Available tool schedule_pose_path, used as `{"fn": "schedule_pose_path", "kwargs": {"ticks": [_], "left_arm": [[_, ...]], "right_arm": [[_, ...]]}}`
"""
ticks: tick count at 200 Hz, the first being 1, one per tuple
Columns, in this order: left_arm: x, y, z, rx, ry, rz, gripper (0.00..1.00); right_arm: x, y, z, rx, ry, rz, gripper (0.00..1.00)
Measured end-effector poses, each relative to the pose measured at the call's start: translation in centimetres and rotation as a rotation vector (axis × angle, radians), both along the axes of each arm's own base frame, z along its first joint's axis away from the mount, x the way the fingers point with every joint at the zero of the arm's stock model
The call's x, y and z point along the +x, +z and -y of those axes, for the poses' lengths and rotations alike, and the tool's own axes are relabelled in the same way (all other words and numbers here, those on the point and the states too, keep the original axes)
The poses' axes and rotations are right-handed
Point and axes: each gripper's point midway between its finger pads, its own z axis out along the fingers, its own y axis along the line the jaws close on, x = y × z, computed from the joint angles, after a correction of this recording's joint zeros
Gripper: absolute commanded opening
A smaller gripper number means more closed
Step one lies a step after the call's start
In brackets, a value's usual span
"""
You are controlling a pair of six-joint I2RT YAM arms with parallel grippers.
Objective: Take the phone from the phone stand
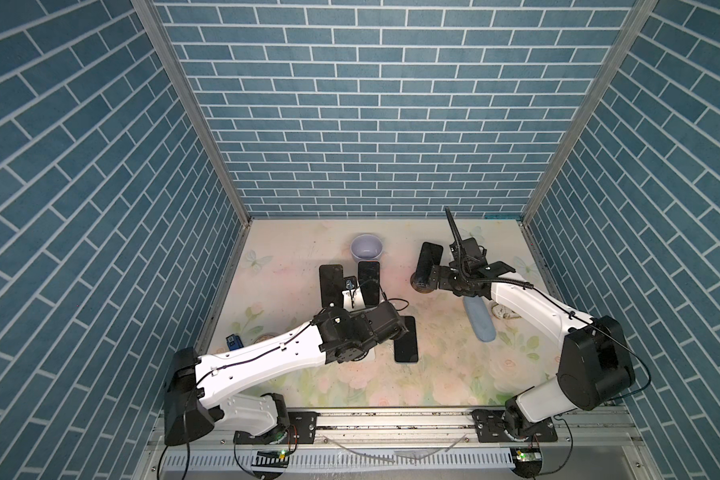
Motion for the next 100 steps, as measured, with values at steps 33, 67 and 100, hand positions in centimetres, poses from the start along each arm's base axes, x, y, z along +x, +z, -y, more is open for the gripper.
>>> {"fn": "schedule_pose_path", "kwargs": {"ticks": [33,67,100], "left_arm": [[0.3,-0.9,-0.4,0.014,-0.001,-0.037,1.0],[0.6,-2.2,-0.4,0.034,-0.025,-0.054,1.0],[1.3,-3.7,-0.4,0.055,-0.031,-0.068,0.99]], "right_arm": [[0.0,0.0,-0.1,0.003,0.004,-0.001,0.94],[0.0,-0.3,-0.1,0.003,0.007,-0.008,0.94],[0.0,-0.9,-0.2,-0.005,0.008,-0.023,0.94]]}}
